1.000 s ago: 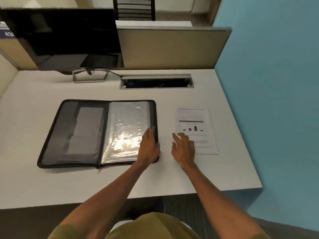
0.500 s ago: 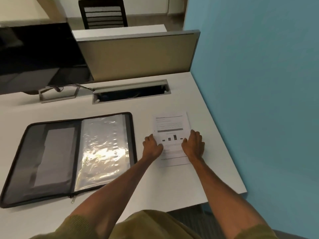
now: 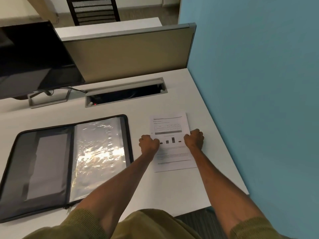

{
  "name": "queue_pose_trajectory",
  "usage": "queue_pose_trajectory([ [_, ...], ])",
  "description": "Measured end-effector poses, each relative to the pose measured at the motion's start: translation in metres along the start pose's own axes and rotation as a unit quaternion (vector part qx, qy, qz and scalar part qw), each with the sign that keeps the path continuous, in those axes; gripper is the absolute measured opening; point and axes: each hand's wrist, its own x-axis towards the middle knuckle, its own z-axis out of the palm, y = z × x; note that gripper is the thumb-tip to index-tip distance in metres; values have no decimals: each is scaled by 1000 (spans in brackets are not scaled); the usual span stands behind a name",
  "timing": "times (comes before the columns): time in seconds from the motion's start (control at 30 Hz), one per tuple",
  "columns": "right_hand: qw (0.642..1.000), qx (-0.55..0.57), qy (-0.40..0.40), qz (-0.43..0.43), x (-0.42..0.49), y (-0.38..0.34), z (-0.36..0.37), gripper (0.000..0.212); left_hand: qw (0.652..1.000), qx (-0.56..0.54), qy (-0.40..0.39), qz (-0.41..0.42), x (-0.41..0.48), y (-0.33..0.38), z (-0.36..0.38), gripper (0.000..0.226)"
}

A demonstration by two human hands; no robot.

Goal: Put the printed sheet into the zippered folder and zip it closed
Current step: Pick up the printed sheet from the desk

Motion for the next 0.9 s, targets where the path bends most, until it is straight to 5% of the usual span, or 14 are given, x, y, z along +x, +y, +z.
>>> queue_pose_trajectory([
  [0.23, 995, 89, -45, 4, 4, -1, 0, 24, 995, -86, -20, -40, 11, 6, -7, 30],
  [0.37, 987, 151, -44, -35, 1, -20, -3, 24, 984, -170, -46, -16, 12, 13, -19, 36],
  [0.67, 924, 338, 6, -179, -13, -56, -20, 27, 926, -271, 2, 262, -3, 42, -39, 31],
  [0.9, 884, 412, 42, -216, -35, -52, -14, 29, 894, -275, 55, 349, -24, 26, -38, 34],
])
